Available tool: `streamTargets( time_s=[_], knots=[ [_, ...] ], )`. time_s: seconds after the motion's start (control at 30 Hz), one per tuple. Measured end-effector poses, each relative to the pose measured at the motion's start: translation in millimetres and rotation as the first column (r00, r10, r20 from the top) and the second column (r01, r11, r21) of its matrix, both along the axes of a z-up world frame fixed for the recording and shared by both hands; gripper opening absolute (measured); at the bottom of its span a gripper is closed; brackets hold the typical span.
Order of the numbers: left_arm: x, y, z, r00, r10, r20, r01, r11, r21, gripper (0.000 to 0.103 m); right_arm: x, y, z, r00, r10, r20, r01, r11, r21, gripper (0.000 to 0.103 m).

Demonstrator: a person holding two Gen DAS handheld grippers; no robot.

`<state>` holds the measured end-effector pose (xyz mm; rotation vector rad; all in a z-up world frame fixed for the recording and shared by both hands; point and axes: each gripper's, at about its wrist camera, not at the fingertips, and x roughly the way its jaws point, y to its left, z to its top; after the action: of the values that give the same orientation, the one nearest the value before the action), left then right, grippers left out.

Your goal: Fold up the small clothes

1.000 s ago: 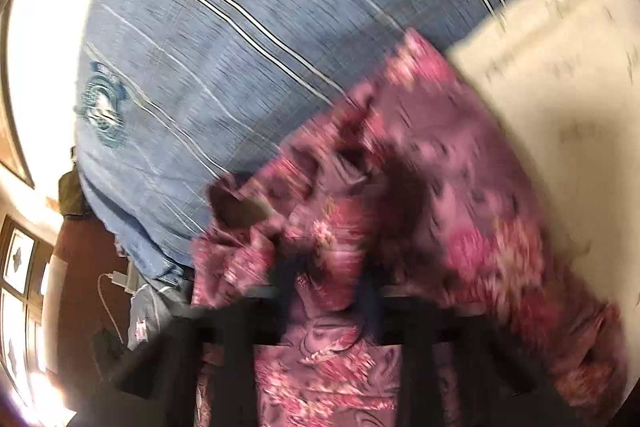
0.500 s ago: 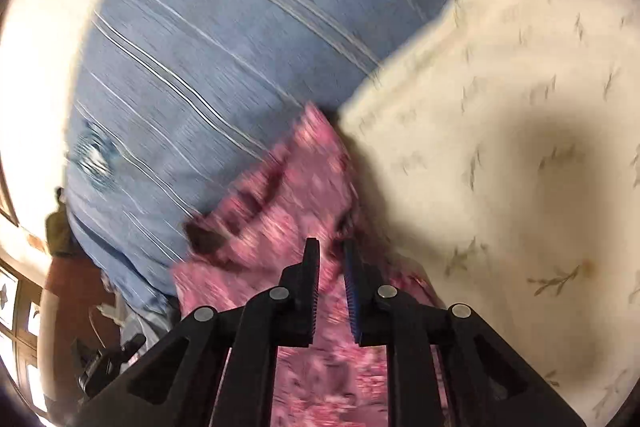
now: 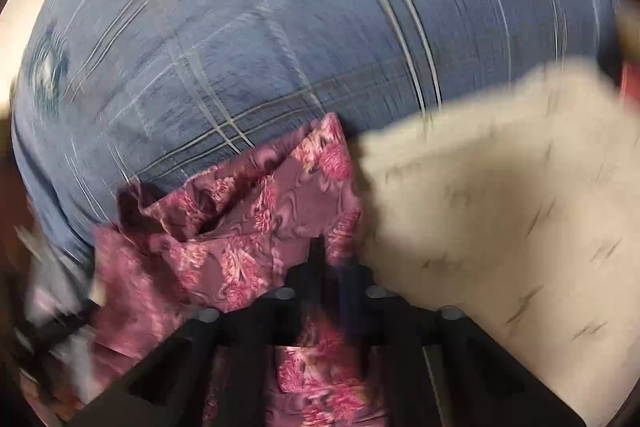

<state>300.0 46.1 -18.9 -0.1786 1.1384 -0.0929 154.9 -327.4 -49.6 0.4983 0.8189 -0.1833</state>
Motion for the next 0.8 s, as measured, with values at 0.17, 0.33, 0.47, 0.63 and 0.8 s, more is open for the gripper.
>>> streamTargets(
  time_s=[0.17, 0.33, 0.47, 0.63, 0.8],
  knots=[
    [7, -6, -31, 0.999, -0.014, -0.041, 0.021, 0.986, 0.165, 0.069, -3, -11, 2, 0.999, -0.007, 0.046, 0.006, 1.000, 0.027, 0.006],
    [-1, 10, -15, 0.999, -0.024, -0.041, 0.027, 0.997, 0.071, 0.070, -24, -28, -14, 0.996, -0.074, -0.042, 0.077, 0.994, 0.083, 0.015],
    [-6, 8, 5, 0.999, -0.032, 0.001, 0.032, 0.999, -0.001, 0.072, -40, -6, 15, 0.992, 0.017, 0.129, -0.035, 0.990, 0.138, 0.028],
    [-2, -18, -32, 0.996, -0.071, -0.057, 0.080, 0.983, 0.166, 0.088, -26, 49, -25, 0.978, 0.207, 0.000, -0.204, 0.963, 0.178, 0.028],
    [-21, -11, -24, 0.994, -0.093, -0.064, 0.102, 0.983, 0.150, 0.087, -38, 48, -31, 0.978, 0.203, -0.044, -0.190, 0.959, 0.209, 0.028]
  ],
)
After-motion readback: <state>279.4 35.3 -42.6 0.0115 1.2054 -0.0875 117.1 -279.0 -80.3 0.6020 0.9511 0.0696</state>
